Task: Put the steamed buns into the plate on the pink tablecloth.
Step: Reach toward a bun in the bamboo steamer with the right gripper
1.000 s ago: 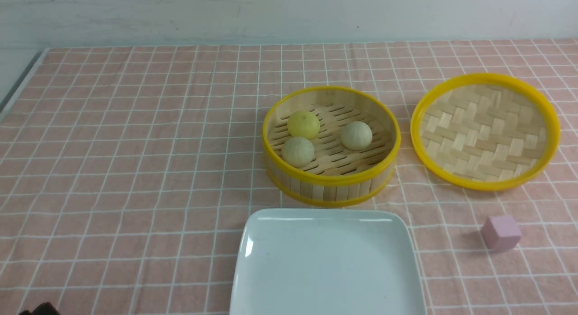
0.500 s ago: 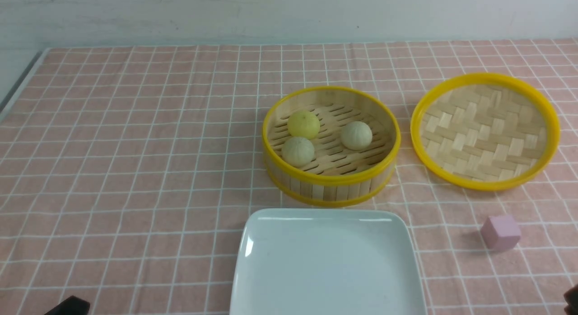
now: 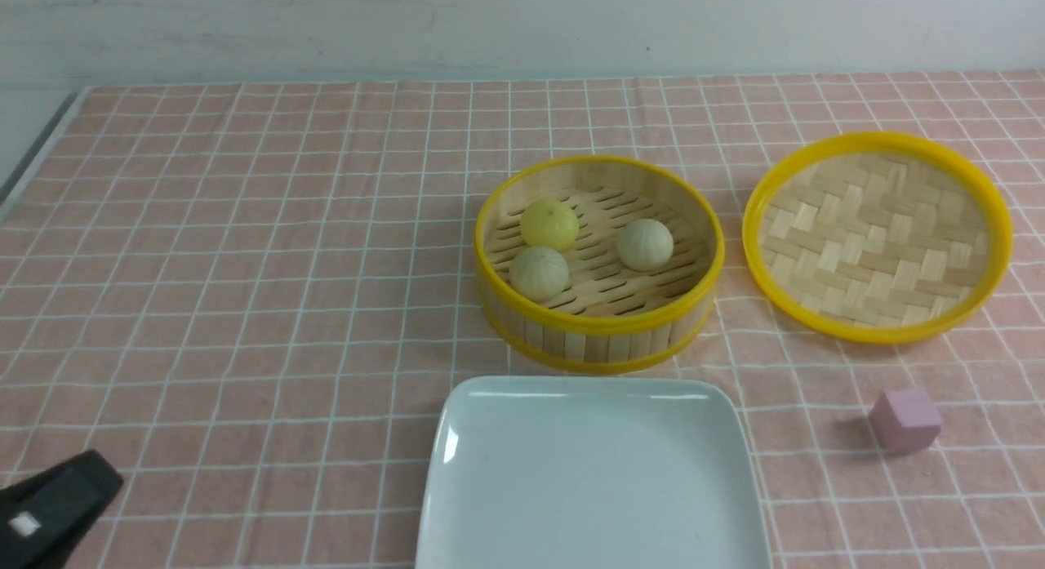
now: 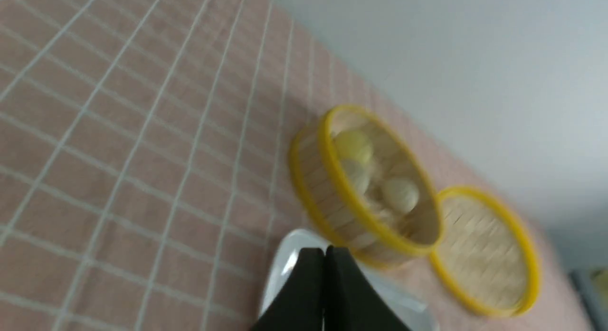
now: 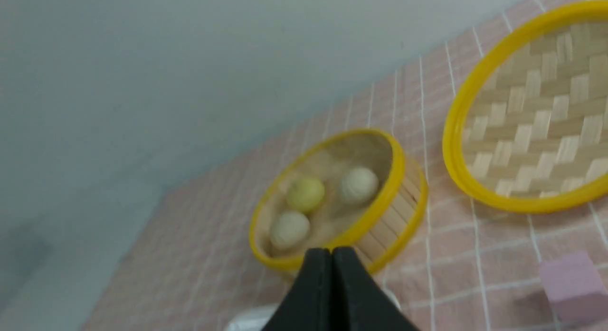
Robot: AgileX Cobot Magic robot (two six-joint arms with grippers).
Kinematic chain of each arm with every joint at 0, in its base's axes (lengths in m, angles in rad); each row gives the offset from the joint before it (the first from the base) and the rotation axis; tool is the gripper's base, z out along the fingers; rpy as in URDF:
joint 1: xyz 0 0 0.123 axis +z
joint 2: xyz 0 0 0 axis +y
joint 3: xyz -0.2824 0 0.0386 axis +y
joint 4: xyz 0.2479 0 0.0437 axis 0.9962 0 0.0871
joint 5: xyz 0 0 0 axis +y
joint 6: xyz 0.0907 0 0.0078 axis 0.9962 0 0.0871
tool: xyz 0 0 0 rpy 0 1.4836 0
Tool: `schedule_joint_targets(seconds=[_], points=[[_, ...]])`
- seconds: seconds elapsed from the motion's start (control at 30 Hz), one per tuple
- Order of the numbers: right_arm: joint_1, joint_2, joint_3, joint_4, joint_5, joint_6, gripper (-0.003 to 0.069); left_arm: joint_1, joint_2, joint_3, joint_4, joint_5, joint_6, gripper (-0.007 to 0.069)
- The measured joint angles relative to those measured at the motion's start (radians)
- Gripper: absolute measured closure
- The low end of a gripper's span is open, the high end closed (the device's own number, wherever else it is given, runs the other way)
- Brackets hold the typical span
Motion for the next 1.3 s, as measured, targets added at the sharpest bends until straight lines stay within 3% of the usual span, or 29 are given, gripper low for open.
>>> schedule_joint_targets(seconds=[0.13, 0.23, 0.27, 0.4, 0.5, 0.57, 0.73, 0.77, 0.97, 1.07, 1.3], points=[[0.0, 0.282, -0.184, -0.054, 0.296, -0.137, 0.0669, 0.0, 0.26, -0.116, 0.006, 0.183, 0.194, 0.0623], [0.0, 0.489, -0.314, -0.048, 0.516, -0.261, 0.0667, 0.0, 0.424, -0.188, 0.007, 0.252, 0.261, 0.0623], [0.0, 0.489, -0.321, -0.048, 0.516, -0.271, 0.0667, 0.0, 0.434, -0.191, 0.007, 0.252, 0.262, 0.0623], [0.002, 0.674, -0.433, 0.199, 0.727, -0.552, 0.0664, 0.0, 0.606, -0.217, -0.017, 0.203, 0.275, 0.0621], [0.041, 0.76, -0.488, 0.332, 0.749, -0.674, 0.0664, 0.0, 0.679, -0.217, -0.055, 0.178, 0.278, 0.0614], [0.068, 0.789, -0.519, 0.329, 0.749, -0.683, 0.0662, 0.0, 0.701, -0.218, -0.064, 0.172, 0.28, 0.0612], [0.198, 0.9, -0.629, 0.179, 0.706, -0.602, 0.0658, 0.0, 0.741, -0.218, -0.071, 0.139, 0.28, 0.0606], [0.25, 0.949, -0.678, 0.077, 0.665, -0.522, 0.0655, 0.0, 0.745, -0.219, -0.072, 0.123, 0.28, 0.0603], [0.371, 1.144, -0.858, -0.221, 0.509, -0.218, 0.0589, 0.0, 0.745, -0.22, -0.075, 0.113, 0.283, 0.0594], [0.396, 1.224, -0.937, -0.326, 0.487, -0.146, 0.0531, 0.0, 0.745, -0.221, -0.075, 0.105, 0.285, 0.0589], [0.418, 1.47, -1.204, -0.648, 0.436, 0.034, 0.0279, 0.0, 0.745, -0.221, -0.076, 0.094, 0.285, 0.0573]])
